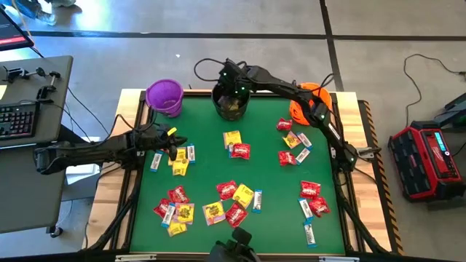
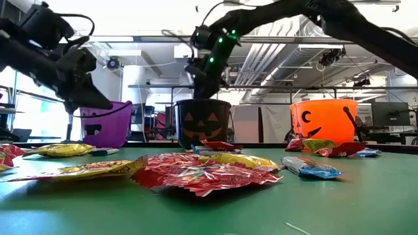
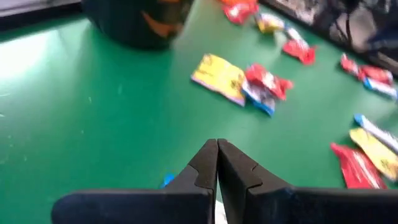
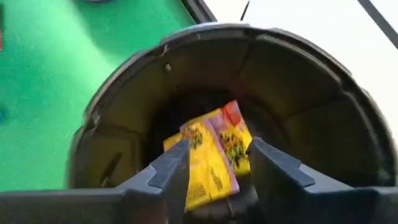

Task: Sort candy by brand, put in halloween buckets
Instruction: Put the yellow candy pack into the black bucket

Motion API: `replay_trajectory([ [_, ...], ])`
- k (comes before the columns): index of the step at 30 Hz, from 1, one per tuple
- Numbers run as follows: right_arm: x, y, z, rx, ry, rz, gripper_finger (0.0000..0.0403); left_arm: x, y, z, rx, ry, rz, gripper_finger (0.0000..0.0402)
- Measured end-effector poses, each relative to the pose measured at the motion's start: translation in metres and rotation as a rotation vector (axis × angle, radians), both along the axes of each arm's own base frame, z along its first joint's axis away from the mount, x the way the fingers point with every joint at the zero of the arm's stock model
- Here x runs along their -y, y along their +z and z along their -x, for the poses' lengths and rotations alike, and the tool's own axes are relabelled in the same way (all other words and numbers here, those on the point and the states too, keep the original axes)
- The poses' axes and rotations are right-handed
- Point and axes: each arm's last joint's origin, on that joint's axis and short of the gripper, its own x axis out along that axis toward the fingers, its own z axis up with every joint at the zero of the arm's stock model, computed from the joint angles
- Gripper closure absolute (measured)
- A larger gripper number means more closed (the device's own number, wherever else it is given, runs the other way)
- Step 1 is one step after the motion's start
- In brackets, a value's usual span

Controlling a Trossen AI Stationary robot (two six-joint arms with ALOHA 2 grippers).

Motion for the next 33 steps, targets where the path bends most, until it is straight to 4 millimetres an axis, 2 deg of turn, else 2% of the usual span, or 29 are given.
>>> replay_trajectory([
  [4,-0.006,0.024,0.007,0.052,-0.001,0.026,0.0291,0.002,0.009,0.003,-0.096,-0.044,0.046,0.0399],
  [10,-0.021,0.034,-0.003,0.138,0.041,0.021,0.0392,0.006,0.008,0.002,-0.091,-0.102,0.174,0.0399],
  [16,-0.050,0.040,-0.022,0.219,0.129,0.048,0.0400,0.008,0.004,0.000,-0.132,-0.127,0.185,0.0399],
  [21,-0.068,0.047,-0.029,0.261,0.158,0.055,0.0402,0.012,0.001,-0.003,-0.168,-0.146,0.179,0.0399],
  [33,-0.084,0.050,-0.034,0.278,0.209,0.051,0.0403,0.020,-0.008,-0.010,-0.265,-0.190,0.125,0.0392],
])
